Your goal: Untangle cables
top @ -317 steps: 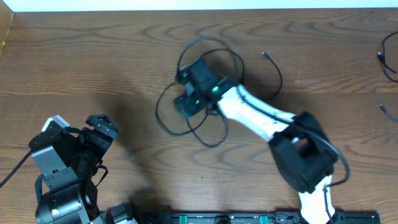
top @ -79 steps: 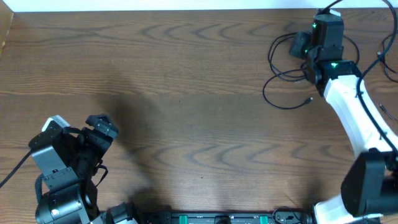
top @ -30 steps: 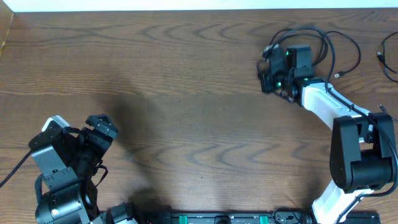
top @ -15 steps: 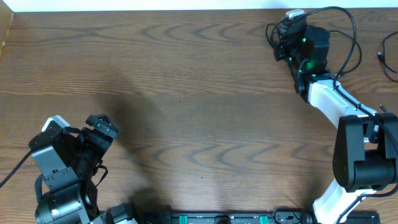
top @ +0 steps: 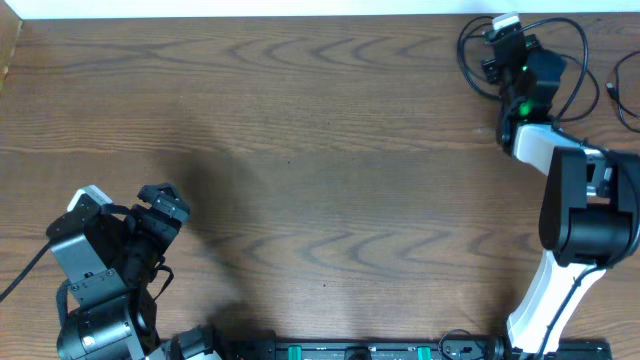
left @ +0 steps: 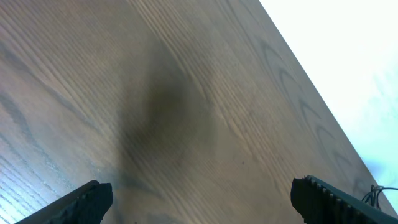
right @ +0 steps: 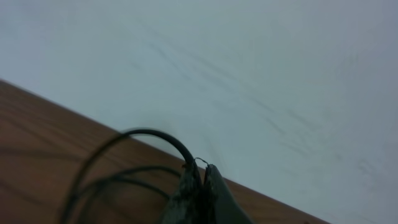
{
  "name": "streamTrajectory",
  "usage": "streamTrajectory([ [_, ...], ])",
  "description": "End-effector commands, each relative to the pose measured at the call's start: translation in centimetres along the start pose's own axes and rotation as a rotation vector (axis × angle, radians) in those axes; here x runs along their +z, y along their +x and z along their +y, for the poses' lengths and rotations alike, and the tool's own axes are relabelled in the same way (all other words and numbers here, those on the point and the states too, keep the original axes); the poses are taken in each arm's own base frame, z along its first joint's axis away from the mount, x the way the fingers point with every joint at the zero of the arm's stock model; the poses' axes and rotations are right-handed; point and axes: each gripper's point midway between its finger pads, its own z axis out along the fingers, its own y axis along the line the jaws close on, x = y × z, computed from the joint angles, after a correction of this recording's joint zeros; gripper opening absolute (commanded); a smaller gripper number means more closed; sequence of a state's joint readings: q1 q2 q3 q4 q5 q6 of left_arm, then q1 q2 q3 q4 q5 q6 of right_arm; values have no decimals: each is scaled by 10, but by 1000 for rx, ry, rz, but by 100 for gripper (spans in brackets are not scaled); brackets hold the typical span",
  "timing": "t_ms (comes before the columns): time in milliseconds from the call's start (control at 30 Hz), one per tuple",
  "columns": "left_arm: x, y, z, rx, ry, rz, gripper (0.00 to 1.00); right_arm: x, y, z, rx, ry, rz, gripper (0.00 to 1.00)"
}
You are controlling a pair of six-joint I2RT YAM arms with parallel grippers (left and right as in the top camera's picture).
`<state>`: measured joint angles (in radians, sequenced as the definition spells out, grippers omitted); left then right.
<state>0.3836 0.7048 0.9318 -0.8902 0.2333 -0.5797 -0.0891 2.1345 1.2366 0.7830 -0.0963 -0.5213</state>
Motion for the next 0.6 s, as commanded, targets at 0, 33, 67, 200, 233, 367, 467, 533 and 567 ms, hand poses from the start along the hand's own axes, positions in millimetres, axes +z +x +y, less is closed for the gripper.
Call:
streamTrajectory([
  [0,-6,-7,-4,-3,9,-27,96,16,14,-10,-95,13,21,1],
  [33,-6,-7,-4,-3,9,-27,96,19,22,-8,-101,5,39,1],
  [67,-6,-7,-4,-3,9,-27,96,22,30,-5,-100,-5,57,1],
  [200,-6,-7,-4,-3,9,-27,96,29,74,19,-81,-64,150,1],
  [233,-6,-7,-4,-3,9,-27,96,29,86,26,-71,-80,177,1],
  [367,-6,-7,-4,-3,9,-27,96,26,117,34,52,-60,277,2],
  [467,-6,-7,-4,-3,9,-27,96,26,113,24,99,-15,278,34],
  [533,-6,-7,-4,-3,9,-27,96,25,107,13,93,29,282,59],
  [567,-6,-7,-4,-3,9,-27,96,24,104,6,89,55,287,78],
])
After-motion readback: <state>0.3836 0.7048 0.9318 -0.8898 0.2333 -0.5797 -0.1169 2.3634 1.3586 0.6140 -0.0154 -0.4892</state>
